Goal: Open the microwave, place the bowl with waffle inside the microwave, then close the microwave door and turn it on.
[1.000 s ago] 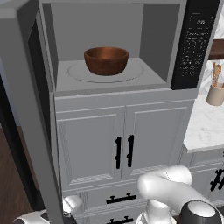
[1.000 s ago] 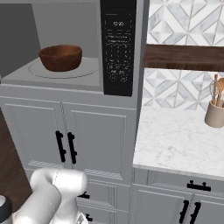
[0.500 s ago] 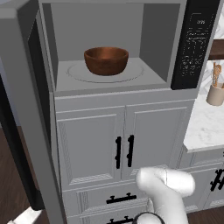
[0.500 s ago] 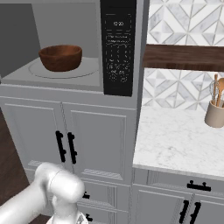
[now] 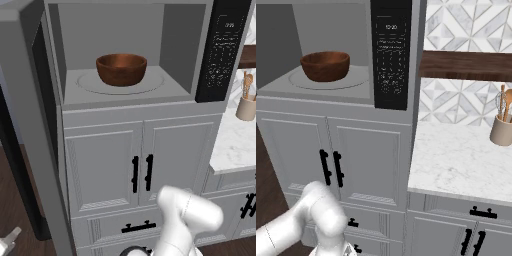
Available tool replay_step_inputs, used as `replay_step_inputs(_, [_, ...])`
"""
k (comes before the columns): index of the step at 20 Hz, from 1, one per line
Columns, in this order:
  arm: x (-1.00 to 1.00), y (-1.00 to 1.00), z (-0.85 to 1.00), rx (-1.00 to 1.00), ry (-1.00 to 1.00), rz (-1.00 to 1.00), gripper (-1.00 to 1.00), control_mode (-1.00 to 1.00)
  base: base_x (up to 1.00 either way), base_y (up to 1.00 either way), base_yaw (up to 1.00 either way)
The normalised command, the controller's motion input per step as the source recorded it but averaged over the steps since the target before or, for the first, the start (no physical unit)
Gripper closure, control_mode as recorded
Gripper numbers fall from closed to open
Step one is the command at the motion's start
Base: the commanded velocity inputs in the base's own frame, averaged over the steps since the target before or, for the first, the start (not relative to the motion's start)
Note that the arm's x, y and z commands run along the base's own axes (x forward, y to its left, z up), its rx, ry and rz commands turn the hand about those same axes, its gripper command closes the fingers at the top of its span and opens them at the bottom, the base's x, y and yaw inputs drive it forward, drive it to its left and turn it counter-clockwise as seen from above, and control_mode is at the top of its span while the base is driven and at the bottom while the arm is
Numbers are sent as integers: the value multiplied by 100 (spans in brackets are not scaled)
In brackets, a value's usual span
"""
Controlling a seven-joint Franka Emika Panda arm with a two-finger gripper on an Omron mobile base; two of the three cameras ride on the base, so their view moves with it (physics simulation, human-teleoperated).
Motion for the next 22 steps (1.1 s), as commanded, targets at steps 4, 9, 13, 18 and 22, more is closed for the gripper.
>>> replay_step_inputs(4, [0, 0, 14, 0, 0, 1, 100, -100, 0, 0, 0])
replay_step_inputs(9, [0, 0, 68, -2, -1, 6, 100, -100, 0, 0, 0])
replay_step_inputs(13, [0, -4, 62, 0, -4, 1, 100, -100, 0, 0, 0])
replay_step_inputs(18, [1, -10, 56, 0, -25, 1, 100, -100, 0, 0, 0])
replay_step_inputs(22, [0, -41, 36, 0, -38, 0, 100, -100, 0, 0, 0])
